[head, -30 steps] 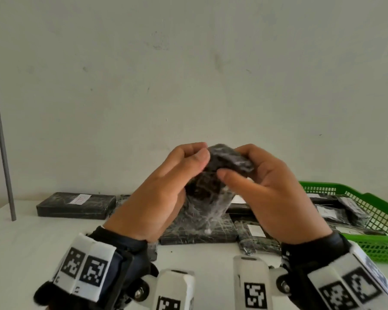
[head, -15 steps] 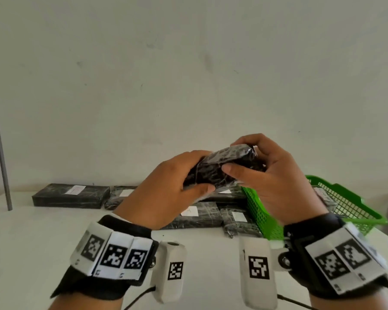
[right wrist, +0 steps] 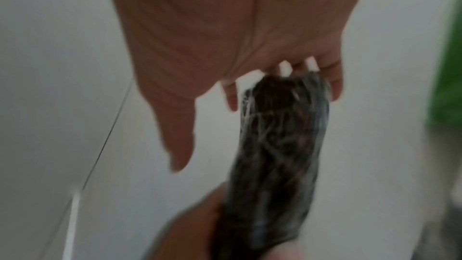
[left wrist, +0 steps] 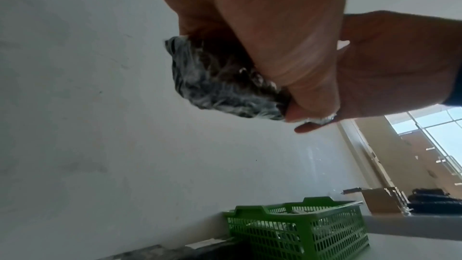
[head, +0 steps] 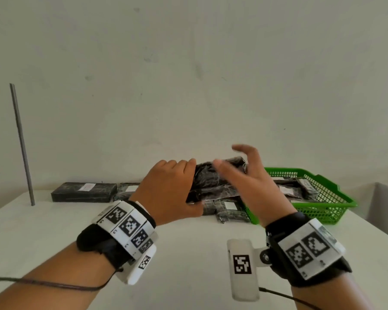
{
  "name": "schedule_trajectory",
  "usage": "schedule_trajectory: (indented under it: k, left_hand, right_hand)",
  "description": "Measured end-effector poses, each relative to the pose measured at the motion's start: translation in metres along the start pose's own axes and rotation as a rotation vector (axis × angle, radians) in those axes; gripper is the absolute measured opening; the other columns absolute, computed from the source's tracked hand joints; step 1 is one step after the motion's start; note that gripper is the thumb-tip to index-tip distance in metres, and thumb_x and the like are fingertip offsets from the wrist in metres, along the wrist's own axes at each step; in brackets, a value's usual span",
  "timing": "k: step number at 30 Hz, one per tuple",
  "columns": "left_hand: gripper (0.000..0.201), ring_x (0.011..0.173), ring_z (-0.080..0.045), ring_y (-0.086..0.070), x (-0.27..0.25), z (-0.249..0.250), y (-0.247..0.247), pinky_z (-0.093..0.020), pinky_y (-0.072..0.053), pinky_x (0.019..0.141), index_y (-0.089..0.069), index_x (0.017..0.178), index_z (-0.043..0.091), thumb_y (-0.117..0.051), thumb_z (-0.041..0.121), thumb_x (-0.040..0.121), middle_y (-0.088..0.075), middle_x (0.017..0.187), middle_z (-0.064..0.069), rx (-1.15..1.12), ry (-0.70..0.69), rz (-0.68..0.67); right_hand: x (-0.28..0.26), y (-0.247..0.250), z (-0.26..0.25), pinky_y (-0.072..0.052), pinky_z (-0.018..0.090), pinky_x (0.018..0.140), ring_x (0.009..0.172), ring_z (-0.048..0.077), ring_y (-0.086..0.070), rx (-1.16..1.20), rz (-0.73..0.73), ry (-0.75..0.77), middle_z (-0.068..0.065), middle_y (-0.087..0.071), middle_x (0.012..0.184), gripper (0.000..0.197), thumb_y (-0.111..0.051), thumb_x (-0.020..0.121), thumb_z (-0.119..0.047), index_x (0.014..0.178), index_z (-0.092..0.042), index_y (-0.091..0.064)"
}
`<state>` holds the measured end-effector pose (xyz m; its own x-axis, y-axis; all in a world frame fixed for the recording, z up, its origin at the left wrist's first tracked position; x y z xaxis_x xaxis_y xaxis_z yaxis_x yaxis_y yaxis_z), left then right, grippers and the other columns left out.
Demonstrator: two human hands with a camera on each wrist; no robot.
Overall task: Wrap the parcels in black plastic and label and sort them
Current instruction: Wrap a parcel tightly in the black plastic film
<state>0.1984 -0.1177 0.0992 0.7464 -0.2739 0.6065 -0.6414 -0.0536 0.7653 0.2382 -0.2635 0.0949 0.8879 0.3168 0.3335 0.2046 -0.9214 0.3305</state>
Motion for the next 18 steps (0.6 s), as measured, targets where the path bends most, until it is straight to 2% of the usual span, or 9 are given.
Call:
schedule_trajectory:
  k: [1,3,5,8,10,11,14,16,18]
  left_hand:
    - [0.08,0.067,-0.023,-0.065,-0.003,0.0,0.004,-0.035,-0.055,0.065,-0.066,0.122,0.001,-0.046,0.06,0.073,-0.073,0.087,-0.005,0.007,-0.022,0.001]
    - [0.081,0.064,-0.023,-0.066,-0.006,-0.002,0.016,-0.035,-0.055,0.063,-0.069,0.119,0.001,-0.046,0.063,0.073,-0.074,0.084,-0.004,0.052,-0.059,0.005]
    - [0.084,0.065,-0.022,-0.067,-0.009,-0.004,0.029,-0.035,-0.055,0.064,-0.069,0.121,0.001,-0.044,0.065,0.073,-0.074,0.083,-0.002,0.081,-0.079,-0.003]
    - [0.093,0.08,-0.022,-0.07,-0.015,-0.01,0.046,-0.038,-0.057,0.073,-0.059,0.137,-0.001,-0.041,0.069,0.078,-0.075,0.097,-0.003,0.117,-0.066,-0.008]
    - [0.107,0.093,-0.022,-0.068,-0.019,-0.018,0.053,-0.039,-0.058,0.083,-0.045,0.15,-0.001,-0.045,0.076,0.076,-0.072,0.11,-0.004,0.178,-0.021,-0.031]
    - [0.112,0.096,-0.022,-0.068,-0.021,-0.023,0.055,-0.039,-0.057,0.087,-0.04,0.153,-0.001,-0.053,0.078,0.074,-0.07,0.112,-0.004,0.207,0.003,-0.05]
    - [0.107,0.093,-0.026,-0.071,-0.026,-0.03,0.057,-0.04,-0.058,0.089,-0.056,0.141,-0.002,-0.091,0.057,0.059,-0.074,0.106,-0.008,0.255,0.02,-0.056]
    - [0.098,0.086,-0.027,-0.073,-0.028,-0.027,0.06,-0.041,-0.06,0.085,-0.066,0.128,-0.001,-0.099,0.049,0.05,-0.076,0.099,-0.008,0.257,-0.027,0.004]
    - [0.09,0.084,-0.028,-0.073,-0.03,-0.022,0.064,-0.042,-0.061,0.083,-0.07,0.123,0.002,-0.098,0.047,0.051,-0.076,0.098,-0.006,0.23,-0.067,0.049]
  right_hand:
    - [-0.005,-0.005,-0.009,-0.043,0.035,0.107,0.132,0.01,-0.046,-0.24,-0.056,0.08,-0.007,-0.043,0.144,0.082,-0.078,0.081,-0.065,0.148,-0.045,-0.035]
    - [-0.011,-0.019,-0.021,-0.031,0.036,0.119,0.14,0.011,-0.025,-0.613,-0.167,0.217,-0.011,-0.023,0.15,0.098,-0.082,0.076,-0.061,0.154,-0.05,-0.025]
    - [-0.011,-0.023,-0.029,-0.026,0.038,0.123,0.137,0.013,-0.027,-0.776,-0.151,0.295,-0.008,-0.026,0.148,0.097,-0.083,0.079,-0.055,0.157,-0.044,-0.028]
    - [-0.011,-0.017,-0.045,-0.037,0.034,0.114,0.123,0.012,-0.04,-0.72,-0.032,0.418,-0.009,-0.041,0.128,0.08,-0.086,0.081,-0.04,0.151,-0.035,-0.046]
    - [-0.013,-0.013,-0.051,-0.038,0.025,0.104,0.118,0.01,-0.04,-0.652,0.012,0.448,-0.01,-0.041,0.121,0.077,-0.087,0.08,-0.037,0.148,-0.033,-0.051]
    - [-0.014,-0.012,-0.052,-0.036,0.022,0.101,0.117,0.009,-0.039,-0.64,0.026,0.451,-0.01,-0.04,0.12,0.077,-0.087,0.08,-0.038,0.147,-0.034,-0.05]
    - [-0.014,-0.021,-0.049,-0.035,0.022,0.105,0.123,0.009,-0.032,-0.724,-0.033,0.425,-0.008,-0.034,0.128,0.081,-0.083,0.084,-0.044,0.152,-0.036,-0.039]
    - [-0.014,-0.028,-0.046,-0.034,0.029,0.114,0.133,0.014,-0.025,-0.836,-0.066,0.408,-0.004,-0.028,0.14,0.088,-0.08,0.084,-0.05,0.155,-0.035,-0.031]
    - [-0.014,-0.029,-0.048,-0.034,0.032,0.116,0.135,0.017,-0.024,-0.883,-0.034,0.415,-0.001,-0.026,0.146,0.091,-0.081,0.084,-0.049,0.157,-0.034,-0.03]
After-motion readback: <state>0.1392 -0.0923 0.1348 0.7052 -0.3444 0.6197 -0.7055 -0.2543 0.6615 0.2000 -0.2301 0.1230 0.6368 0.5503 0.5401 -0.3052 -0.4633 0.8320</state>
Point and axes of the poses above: each hand's wrist, its own x-axis towards the middle knuckle, its own y-axis out of the back of the hand, z = x × y, the point moved 9 cm from there along x, towards the middle knuckle
